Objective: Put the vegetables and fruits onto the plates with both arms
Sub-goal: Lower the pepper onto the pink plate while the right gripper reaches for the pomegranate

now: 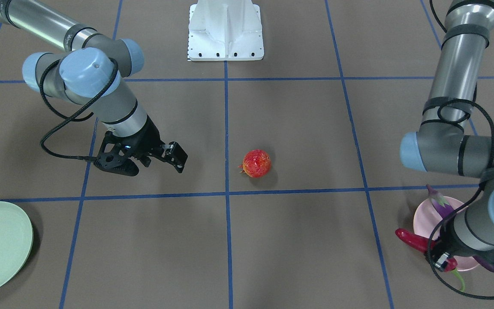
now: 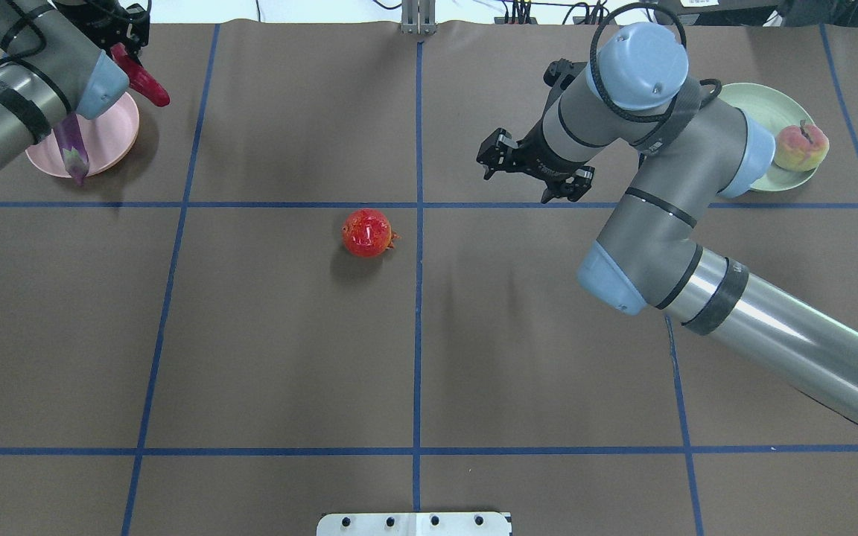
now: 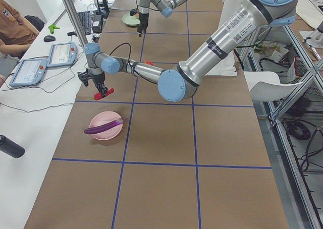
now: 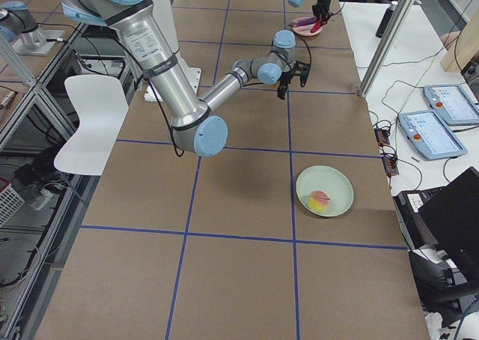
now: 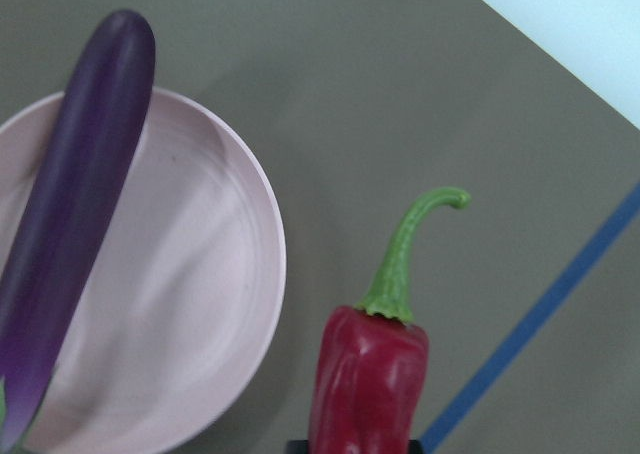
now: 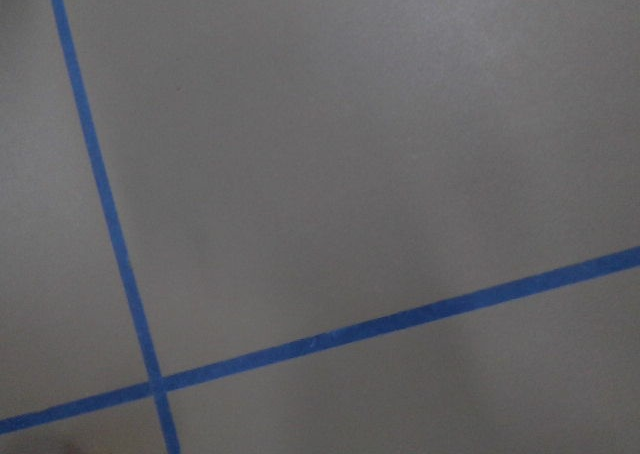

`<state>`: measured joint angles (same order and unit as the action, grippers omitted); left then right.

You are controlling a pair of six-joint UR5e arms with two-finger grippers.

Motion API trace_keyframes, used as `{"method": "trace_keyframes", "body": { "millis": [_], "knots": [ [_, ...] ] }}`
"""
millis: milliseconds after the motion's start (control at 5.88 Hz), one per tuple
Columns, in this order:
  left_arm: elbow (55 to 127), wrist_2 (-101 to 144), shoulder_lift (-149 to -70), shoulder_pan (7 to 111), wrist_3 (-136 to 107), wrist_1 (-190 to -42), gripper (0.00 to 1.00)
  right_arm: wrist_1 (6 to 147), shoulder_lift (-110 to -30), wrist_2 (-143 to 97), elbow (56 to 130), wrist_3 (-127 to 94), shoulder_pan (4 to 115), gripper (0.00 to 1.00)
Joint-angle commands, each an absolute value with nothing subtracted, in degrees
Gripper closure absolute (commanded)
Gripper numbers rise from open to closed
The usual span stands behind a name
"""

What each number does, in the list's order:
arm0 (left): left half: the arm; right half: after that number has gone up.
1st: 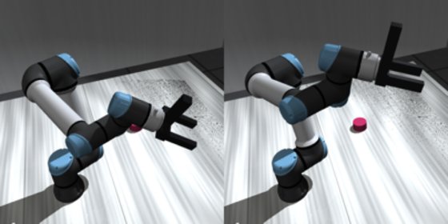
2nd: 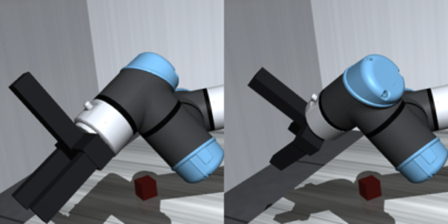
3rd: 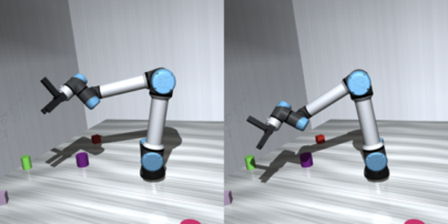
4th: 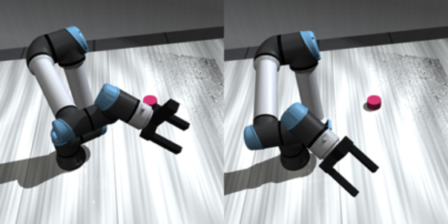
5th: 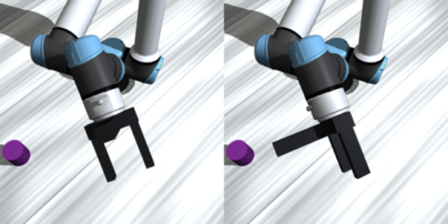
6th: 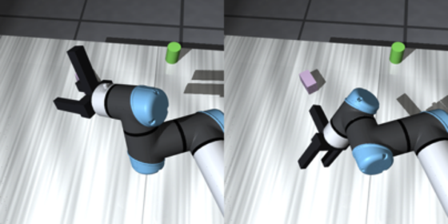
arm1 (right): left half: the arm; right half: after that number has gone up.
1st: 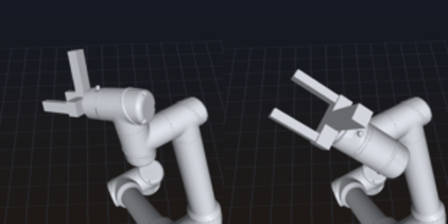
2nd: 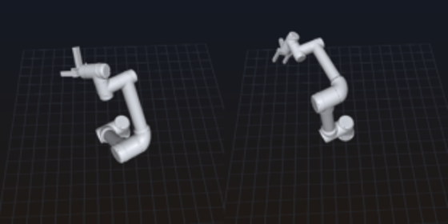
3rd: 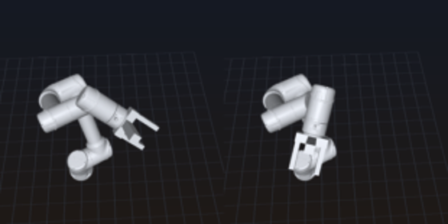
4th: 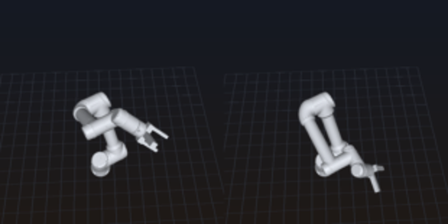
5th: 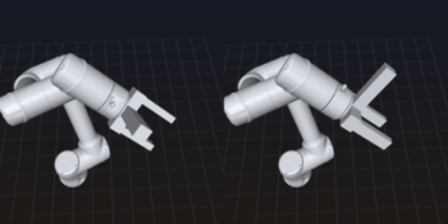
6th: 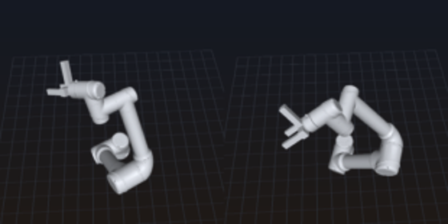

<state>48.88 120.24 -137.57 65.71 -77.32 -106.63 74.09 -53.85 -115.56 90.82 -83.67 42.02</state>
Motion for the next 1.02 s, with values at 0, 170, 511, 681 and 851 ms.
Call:
{"method": "trace_keyframes", "body": {
  "millis": [0, 170, 511, 681, 851],
  "knots": [
    [45.6, 120.3, -137.3, 67.0, -72.4, -109.2, 0.96, 74.1, -52.5, -113.1, 91.8, -87.5, 38.2, 0.0],
    [45.4, 120.3, -136.9, 67.0, -70.9, -109.2, 0.92, 74.1, -52.3, -112.2, 91.9, -87.8, 37.1, 0.0],
    [46.0, 120.4, -133.7, 66.8, -65.9, -109.4, 0.74, 74.1, -51.4, -109.7, 92.4, -90.3, 33.9, 0.0],
    [46.4, 120.4, -132.4, 66.9, -62.8, -109.5, 0.01, 74.2, -50.9, -107.9, 92.2, -91.6, 32.4, 0.0],
    [48.4, 120.5, -131.7, 67.0, -62.8, -109.4, 0.0, 74.3, -49.0, -107.8, 91.9, -94.2, 31.4, 0.0]
  ]
}}
